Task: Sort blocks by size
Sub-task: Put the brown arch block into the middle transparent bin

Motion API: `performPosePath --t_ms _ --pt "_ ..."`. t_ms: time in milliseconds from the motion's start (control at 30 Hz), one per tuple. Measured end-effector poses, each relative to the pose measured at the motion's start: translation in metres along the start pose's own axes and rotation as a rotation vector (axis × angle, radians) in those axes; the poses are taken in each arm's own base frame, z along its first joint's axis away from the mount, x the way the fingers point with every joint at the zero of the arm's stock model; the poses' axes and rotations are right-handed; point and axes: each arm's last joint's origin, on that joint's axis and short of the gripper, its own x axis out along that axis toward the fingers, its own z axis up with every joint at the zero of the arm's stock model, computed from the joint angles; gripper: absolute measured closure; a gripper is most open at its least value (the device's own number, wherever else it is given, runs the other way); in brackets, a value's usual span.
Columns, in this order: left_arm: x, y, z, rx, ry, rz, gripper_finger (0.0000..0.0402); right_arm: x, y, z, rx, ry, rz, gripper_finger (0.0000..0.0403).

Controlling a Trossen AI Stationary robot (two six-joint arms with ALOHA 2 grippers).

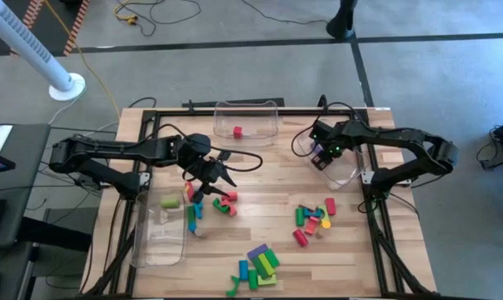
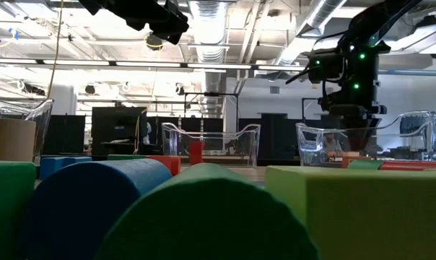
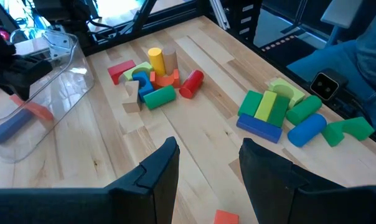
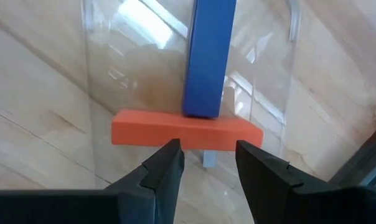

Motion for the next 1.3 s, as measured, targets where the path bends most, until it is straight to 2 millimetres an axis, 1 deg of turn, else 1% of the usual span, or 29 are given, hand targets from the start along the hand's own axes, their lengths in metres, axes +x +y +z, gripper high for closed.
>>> performPosePath --t_ms 300,433,633,867,967,1067,1200,1300 --pt "0.000 0.000 0.000 -0.009 0.002 -0.001 0.0241 -0.016 0.001 0.013 0.000 -0.057 0.015 0.0219" --pt "0.000 0.000 0.000 -0.009 0.004 -0.002 0.0241 -0.022 0.005 0.016 -0.020 -0.076 0.024 0.0219" --pt "0.001 -0.001 -0.003 -0.004 0.005 -0.002 0.0241 -0.037 0.021 0.020 -0.079 -0.129 0.054 0.0219" --pt "0.006 0.000 -0.006 -0.008 0.023 -0.008 0.0241 -0.066 0.050 0.022 -0.179 -0.224 0.120 0.0219" --pt "0.009 0.001 -0.009 -0.016 0.035 -0.012 0.0241 -0.077 0.066 0.016 -0.261 -0.253 0.150 0.0219" --pt "0.010 0.002 -0.009 -0.015 0.031 -0.012 0.0241 -0.083 0.085 0.003 -0.367 -0.263 0.180 0.0220" --pt "0.013 0.002 -0.012 -0.018 0.047 -0.020 0.0241 -0.090 0.109 -0.021 -0.510 -0.241 0.251 0.0220" --pt "0.017 0.004 -0.012 -0.009 0.039 -0.018 0.0241 -0.095 0.123 -0.043 -0.574 -0.209 0.272 0.0220"
